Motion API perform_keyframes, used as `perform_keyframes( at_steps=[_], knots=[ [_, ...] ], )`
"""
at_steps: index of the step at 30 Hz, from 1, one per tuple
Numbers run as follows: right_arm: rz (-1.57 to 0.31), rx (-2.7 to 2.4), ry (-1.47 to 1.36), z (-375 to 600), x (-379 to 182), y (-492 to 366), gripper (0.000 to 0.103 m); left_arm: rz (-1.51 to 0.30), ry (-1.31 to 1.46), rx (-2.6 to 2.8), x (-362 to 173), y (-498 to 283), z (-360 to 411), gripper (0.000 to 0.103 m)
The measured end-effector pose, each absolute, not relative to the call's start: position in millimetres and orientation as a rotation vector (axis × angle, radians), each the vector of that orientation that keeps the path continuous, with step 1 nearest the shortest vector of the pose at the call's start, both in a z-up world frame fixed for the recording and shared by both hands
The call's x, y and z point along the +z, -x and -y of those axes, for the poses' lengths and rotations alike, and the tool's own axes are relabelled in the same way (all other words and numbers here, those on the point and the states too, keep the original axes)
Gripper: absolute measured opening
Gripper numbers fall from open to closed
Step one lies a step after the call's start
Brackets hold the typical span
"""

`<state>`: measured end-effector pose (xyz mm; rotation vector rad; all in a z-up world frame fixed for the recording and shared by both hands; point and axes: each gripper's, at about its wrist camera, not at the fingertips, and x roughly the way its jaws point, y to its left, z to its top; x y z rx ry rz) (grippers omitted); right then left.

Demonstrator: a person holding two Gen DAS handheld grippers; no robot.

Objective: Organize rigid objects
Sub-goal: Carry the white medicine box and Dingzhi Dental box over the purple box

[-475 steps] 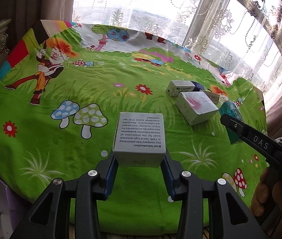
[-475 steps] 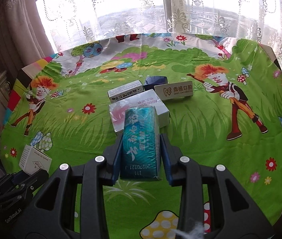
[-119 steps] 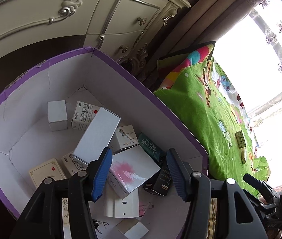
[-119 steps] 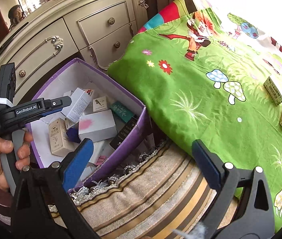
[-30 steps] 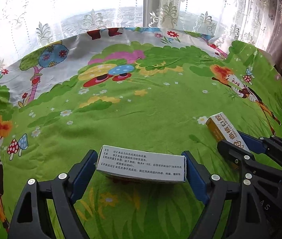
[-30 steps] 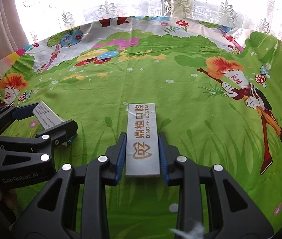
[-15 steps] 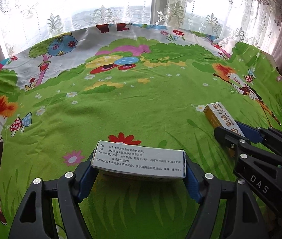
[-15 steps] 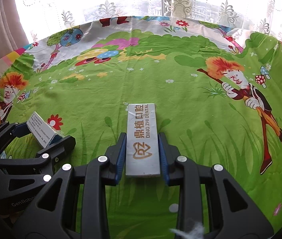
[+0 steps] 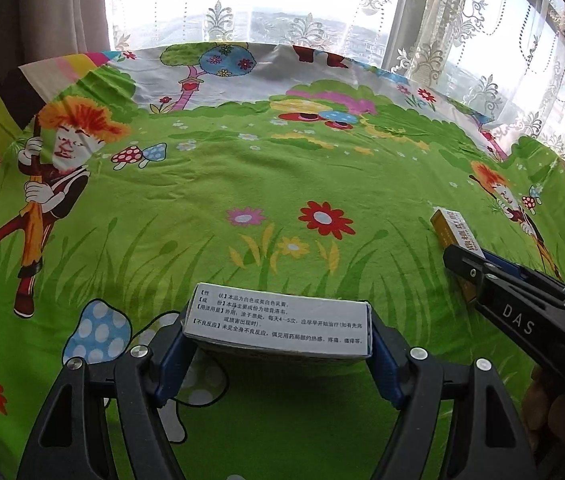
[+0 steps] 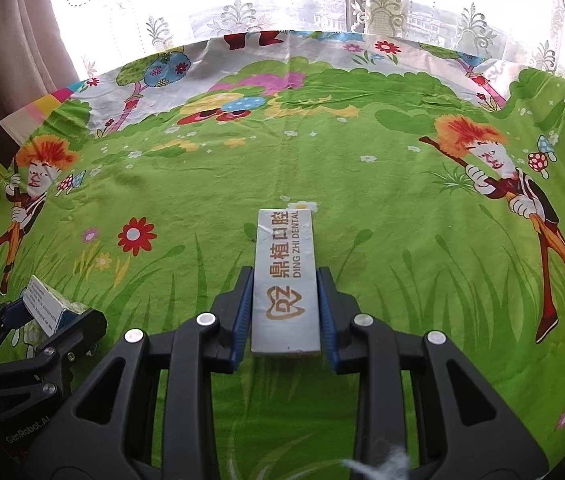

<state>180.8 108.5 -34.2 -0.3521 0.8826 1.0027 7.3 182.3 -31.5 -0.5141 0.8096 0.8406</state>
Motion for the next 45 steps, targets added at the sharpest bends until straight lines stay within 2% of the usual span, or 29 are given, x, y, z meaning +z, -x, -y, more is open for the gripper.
perform_keyframes(
  at_steps=[27, 45],
  knots=[
    [-0.763, 1.274, 0.383, -67, 49, -57, 0.035, -0.629, 0.691, 0.994, 13, 132, -111, 0.076],
    [-0.754, 1.416, 0.485, -30, 60, 38, 0.035, -0.543, 0.818, 1.131, 24, 259, -83, 0.076]
  ],
)
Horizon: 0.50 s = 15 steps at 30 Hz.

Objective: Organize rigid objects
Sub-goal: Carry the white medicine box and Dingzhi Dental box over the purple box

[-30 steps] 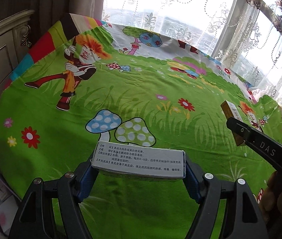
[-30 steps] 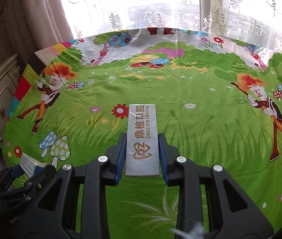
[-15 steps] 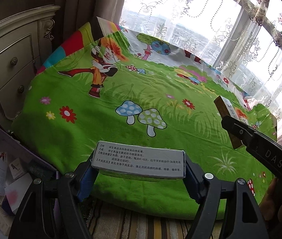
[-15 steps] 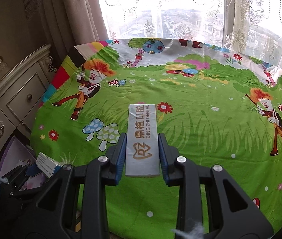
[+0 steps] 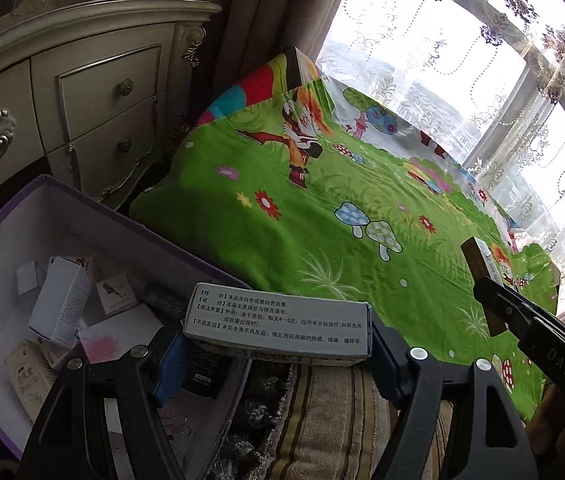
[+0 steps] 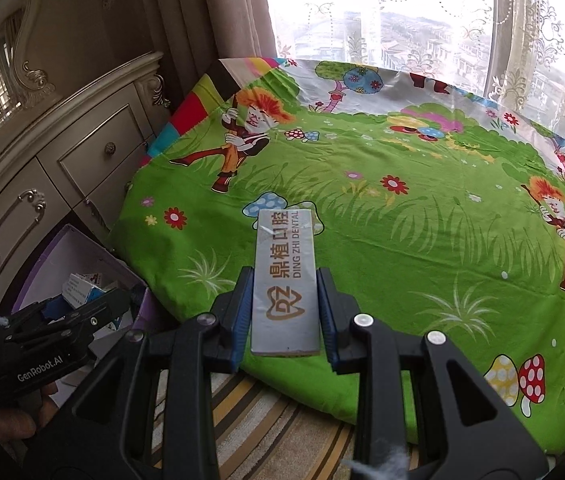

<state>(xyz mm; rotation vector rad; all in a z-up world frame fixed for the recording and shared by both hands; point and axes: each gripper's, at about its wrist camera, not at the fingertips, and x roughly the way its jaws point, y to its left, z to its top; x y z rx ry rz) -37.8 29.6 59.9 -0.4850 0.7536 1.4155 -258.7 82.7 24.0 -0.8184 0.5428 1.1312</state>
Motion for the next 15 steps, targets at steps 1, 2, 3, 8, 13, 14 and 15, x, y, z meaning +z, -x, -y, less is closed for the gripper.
perform_keyframes(
  at_steps=[1, 2, 3, 8, 13, 14, 15],
  knots=[
    [-0.749, 1.426, 0.491, -28, 61, 43, 0.035, -0.537, 0.826, 1.143, 25, 267, -83, 0.076],
    [-0.747, 1.435, 0.497, -27, 63, 49, 0.035, -0.533, 0.830, 1.155, 26, 274, -83, 0.076],
    [-0.747, 1.444, 0.503, -25, 63, 54, 0.035, -0.531, 0.834, 1.167, 27, 281, -82, 0.076],
    [-0.741, 1.509, 0.550, -21, 63, 87, 0.035, -0.520, 0.857, 1.219, 30, 314, -83, 0.076],
    [-0.732, 1.570, 0.607, -17, 61, 122, 0.035, -0.520, 0.845, 1.260, 30, 347, -77, 0.076],
    [-0.732, 1.585, 0.618, -17, 61, 129, 0.035, -0.519, 0.848, 1.266, 29, 354, -75, 0.076],
    [-0.728, 1.599, 0.631, -16, 61, 137, 0.035, -0.518, 0.854, 1.274, 26, 361, -74, 0.076]
  ],
)
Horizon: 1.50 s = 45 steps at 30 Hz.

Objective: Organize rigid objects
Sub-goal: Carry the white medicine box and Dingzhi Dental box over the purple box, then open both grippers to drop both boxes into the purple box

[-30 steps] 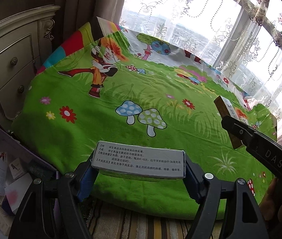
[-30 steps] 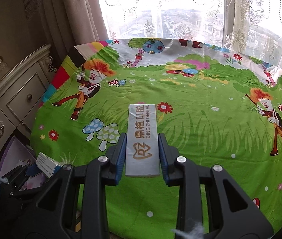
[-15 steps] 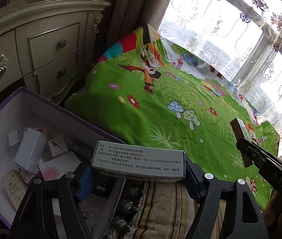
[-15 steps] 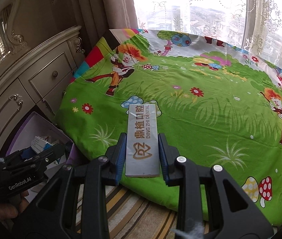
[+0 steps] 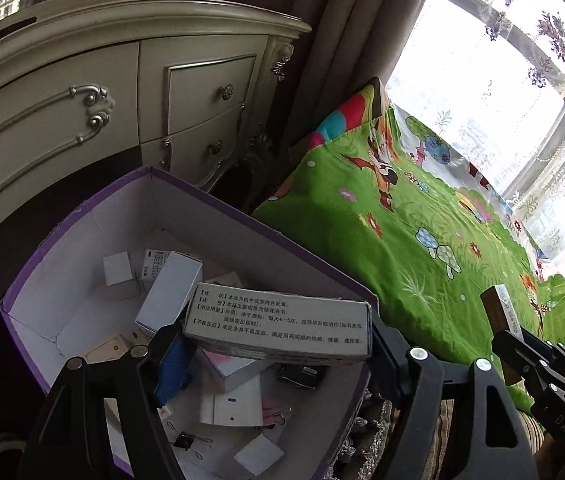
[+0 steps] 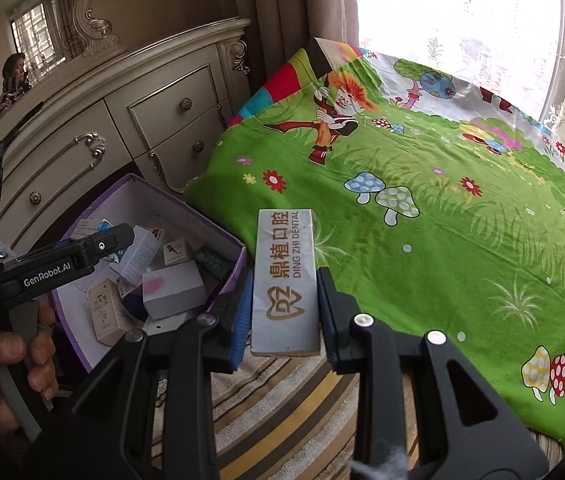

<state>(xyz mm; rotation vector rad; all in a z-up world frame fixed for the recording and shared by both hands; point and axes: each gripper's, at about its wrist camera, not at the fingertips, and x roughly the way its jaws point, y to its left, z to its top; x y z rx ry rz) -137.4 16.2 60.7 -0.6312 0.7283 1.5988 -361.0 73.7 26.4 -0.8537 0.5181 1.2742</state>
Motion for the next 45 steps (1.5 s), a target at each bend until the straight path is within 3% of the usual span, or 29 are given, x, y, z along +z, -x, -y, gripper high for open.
perform_keyframes(
  at_steps=[9, 35, 37, 39, 42, 45],
  knots=[
    [-0.700, 1.688, 0.767, -15, 48, 201, 0.035, -0.497, 0.933, 1.321, 2, 415, -68, 0.076],
    [-0.654, 1.763, 0.969, -32, 24, 276, 0.035, -0.487, 0.995, 1.367, -28, 455, -58, 0.076],
    [-0.649, 1.767, 0.977, -34, 24, 278, 0.039, -0.483, 0.994, 1.368, -27, 455, -58, 0.076],
    [-0.647, 1.775, 0.976, -35, 24, 279, 0.056, -0.481, 0.997, 1.370, -26, 456, -58, 0.076],
    [-0.619, 1.772, 0.966, -33, 26, 278, 0.072, -0.489, 1.001, 1.374, -25, 454, -58, 0.077],
    [-0.612, 1.763, 0.964, -33, 26, 275, 0.077, -0.509, 0.997, 1.376, -24, 450, -56, 0.079]
  ],
)
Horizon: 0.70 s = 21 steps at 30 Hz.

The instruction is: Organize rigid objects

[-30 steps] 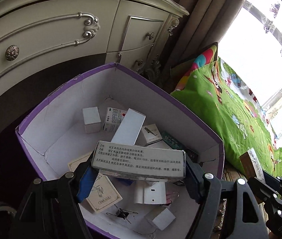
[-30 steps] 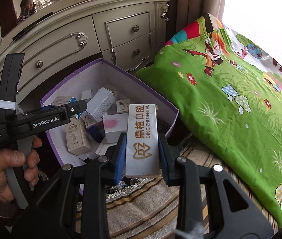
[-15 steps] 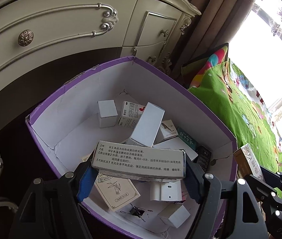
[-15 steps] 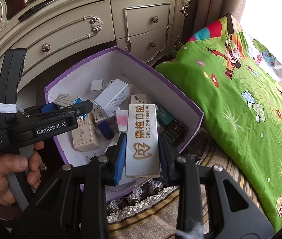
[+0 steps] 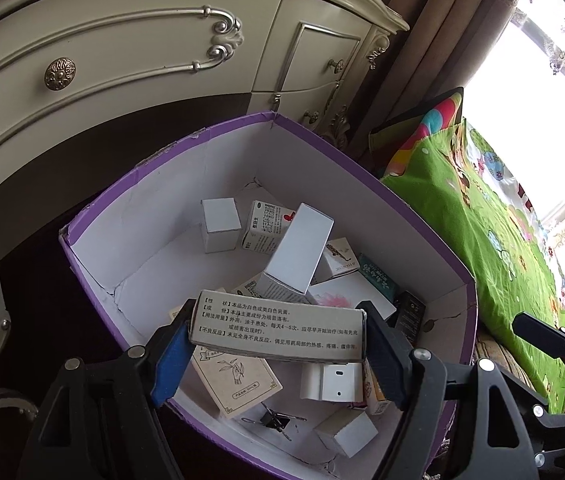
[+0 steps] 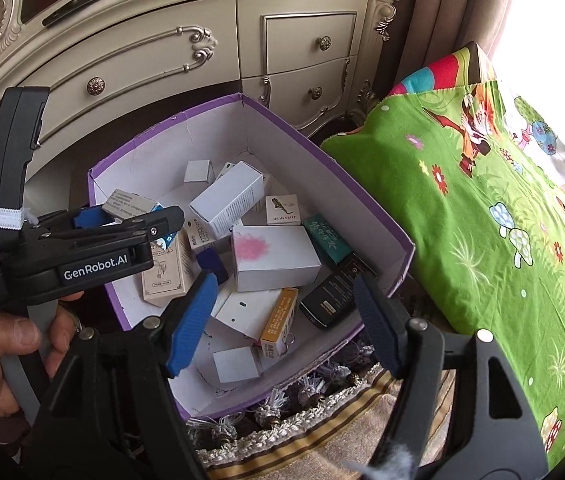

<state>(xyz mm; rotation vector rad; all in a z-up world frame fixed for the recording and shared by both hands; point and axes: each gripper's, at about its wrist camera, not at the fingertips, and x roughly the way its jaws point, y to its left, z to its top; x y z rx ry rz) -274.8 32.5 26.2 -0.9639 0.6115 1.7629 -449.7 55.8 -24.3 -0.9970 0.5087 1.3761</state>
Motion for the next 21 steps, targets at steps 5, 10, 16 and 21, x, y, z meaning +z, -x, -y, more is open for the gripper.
perform_keyframes(
  at_steps=[5, 10, 16, 21],
  knots=[
    [-0.640, 1.753, 0.937, -30, 25, 262, 0.081, -0.559, 0.946, 1.372, -20, 435, -50, 0.082],
    [-0.677, 1.756, 0.887, -25, 24, 248, 0.086, -0.613, 0.872, 1.393, -10, 422, -41, 0.089],
    [-0.695, 1.773, 0.849, -7, 19, 235, 0.089, -0.696, 0.766, 1.464, 5, 409, -12, 0.100],
    [-0.675, 1.795, 0.797, 15, 22, 225, 0.089, -0.714, 0.776, 1.456, 13, 404, 16, 0.100]
  ],
)
